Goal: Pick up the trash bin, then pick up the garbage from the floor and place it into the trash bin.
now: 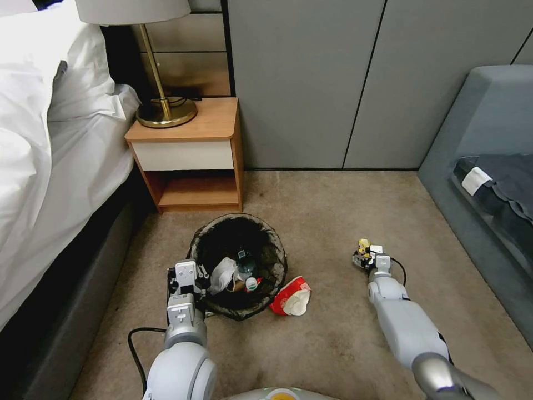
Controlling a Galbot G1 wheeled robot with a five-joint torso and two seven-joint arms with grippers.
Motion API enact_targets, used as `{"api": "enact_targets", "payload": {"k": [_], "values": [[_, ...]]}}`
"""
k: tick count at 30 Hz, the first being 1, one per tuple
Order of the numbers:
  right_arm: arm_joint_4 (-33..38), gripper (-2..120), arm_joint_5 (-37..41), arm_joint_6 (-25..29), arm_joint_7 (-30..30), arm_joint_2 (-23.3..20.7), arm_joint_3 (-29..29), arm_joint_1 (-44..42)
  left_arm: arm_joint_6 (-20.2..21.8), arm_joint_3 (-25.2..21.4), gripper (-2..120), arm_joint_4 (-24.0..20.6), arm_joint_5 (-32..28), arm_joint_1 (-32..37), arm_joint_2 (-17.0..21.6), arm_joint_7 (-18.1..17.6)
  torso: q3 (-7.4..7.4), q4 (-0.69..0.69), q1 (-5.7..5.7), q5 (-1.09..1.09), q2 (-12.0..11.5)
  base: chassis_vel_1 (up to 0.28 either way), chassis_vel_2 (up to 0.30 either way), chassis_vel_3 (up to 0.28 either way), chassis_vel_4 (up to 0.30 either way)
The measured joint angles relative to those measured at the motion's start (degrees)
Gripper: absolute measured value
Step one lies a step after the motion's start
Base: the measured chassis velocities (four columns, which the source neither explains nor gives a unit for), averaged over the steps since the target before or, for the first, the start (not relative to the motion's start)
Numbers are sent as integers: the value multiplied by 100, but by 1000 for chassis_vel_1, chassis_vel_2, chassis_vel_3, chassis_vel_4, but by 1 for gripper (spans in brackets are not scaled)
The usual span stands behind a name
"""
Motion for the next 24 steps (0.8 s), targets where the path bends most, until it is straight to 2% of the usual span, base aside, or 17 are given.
{"api": "enact_targets", "payload": {"k": [3,4,7,8,11,13,19,21,22,24], "values": [[-121,68,-59,57,-69,-4,105,22,0,-2,0,21,0,-13,1,0,0,-1,0,0,0,0,0,0,0],[-121,68,-59,57,-69,-4,105,22,0,-2,0,21,0,-13,1,0,0,-1,0,0,0,0,0,0,0],[-62,55,-65,83,-66,7,152,-109,-1,-1,0,30,-4,-41,4,0,0,-1,0,0,0,0,0,0,0],[-62,55,-65,83,-66,7,152,-109,-1,-1,0,30,-4,-41,4,0,0,-1,0,0,0,0,0,0,0],[-9,38,-72,126,-60,27,181,-213,0,3,0,35,-12,-58,9,0,0,-1,0,0,0,0,0,0,0],[-9,36,-86,139,-57,33,194,-224,0,2,0,35,-15,-59,10,0,0,-1,0,0,0,0,0,0,0],[-46,10,-168,210,-46,43,246,-219,3,1,0,32,-24,-52,21,0,0,-1,0,0,0,0,0,0,0],[-51,8,-176,220,-44,41,250,-215,4,0,0,29,-24,-51,23,0,0,-1,0,0,0,0,0,0,0],[-53,1,-183,236,-43,35,253,-214,5,-1,0,22,-25,-51,24,-1,0,-1,0,0,0,0,0,0,0],[-53,0,-200,265,-43,18,253,-214,8,-1,0,11,-27,-51,25,-1,0,-1,0,0,0,0,0,0,0]]}}
